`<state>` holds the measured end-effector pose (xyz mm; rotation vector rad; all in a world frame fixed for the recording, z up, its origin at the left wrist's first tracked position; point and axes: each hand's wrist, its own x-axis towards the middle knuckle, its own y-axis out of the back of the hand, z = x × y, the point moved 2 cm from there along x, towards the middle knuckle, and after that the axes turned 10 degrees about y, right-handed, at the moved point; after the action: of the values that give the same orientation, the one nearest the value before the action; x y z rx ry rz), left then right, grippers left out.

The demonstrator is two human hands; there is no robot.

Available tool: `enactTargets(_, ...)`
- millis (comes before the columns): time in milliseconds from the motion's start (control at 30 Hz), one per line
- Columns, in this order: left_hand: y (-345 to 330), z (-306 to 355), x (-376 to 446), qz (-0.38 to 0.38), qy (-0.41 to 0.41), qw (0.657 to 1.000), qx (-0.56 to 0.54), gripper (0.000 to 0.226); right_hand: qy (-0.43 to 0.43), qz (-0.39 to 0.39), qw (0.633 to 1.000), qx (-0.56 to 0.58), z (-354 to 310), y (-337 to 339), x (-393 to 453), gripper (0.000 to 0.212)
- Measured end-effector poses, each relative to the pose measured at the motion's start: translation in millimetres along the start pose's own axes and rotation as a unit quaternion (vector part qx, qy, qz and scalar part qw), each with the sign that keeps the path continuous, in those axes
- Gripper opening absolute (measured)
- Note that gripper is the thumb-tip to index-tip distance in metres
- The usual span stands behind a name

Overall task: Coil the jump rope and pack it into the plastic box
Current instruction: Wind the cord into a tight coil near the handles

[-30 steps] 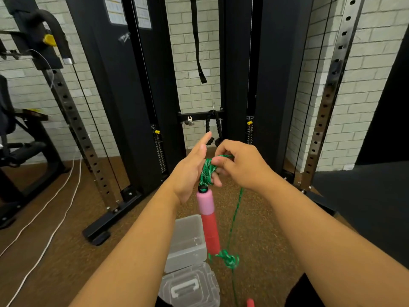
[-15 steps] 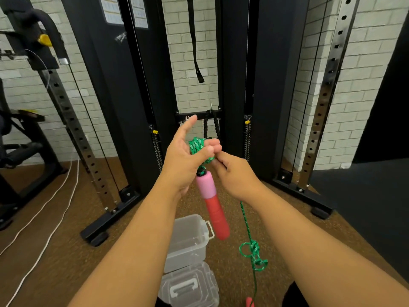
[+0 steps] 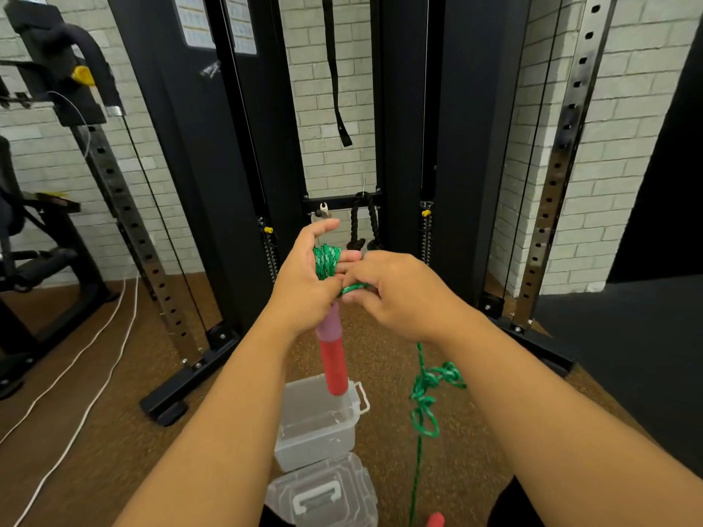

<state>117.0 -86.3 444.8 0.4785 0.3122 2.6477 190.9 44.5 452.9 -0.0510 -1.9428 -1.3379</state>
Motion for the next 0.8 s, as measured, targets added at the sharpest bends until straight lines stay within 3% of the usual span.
enactTargets(167, 0, 5, -3, -0.057, 0.037, 0.995, -0.07, 0.075, -0.027, 0.029, 0.999, 0.011, 8, 14, 11, 0.009)
enactTargets(267, -7, 11, -9, -0.113, 0.044, 0.985, -0.126, 0.058, -0.037, 0.044, 0.998, 0.021, 11, 21, 16, 0.004)
enactTargets(500, -5, 21, -14, -0.151, 0.038, 0.968, -0.198, 0.053, -0.151, 0.103, 0.966, 0.182, 27, 7, 11, 0.021)
enactTargets(600, -8, 25, -15, -0.13, 0.016, 0.959, -0.25, 0.051, -0.168, 0.097, 0.956, 0.219, 27, -8, 3, 0.027)
enactTargets(700, -8, 28, -14, -0.093, 0.01, 0.955, -0.283, 0.048, -0.171, 0.067, 0.967, 0.175, 21, -18, -4, 0.029)
enactTargets(800, -6, 29, -13, -0.01, -0.004, 0.98, -0.199, 0.057, -0.142, 0.002, 0.983, 0.115, 15, -26, -11, 0.027)
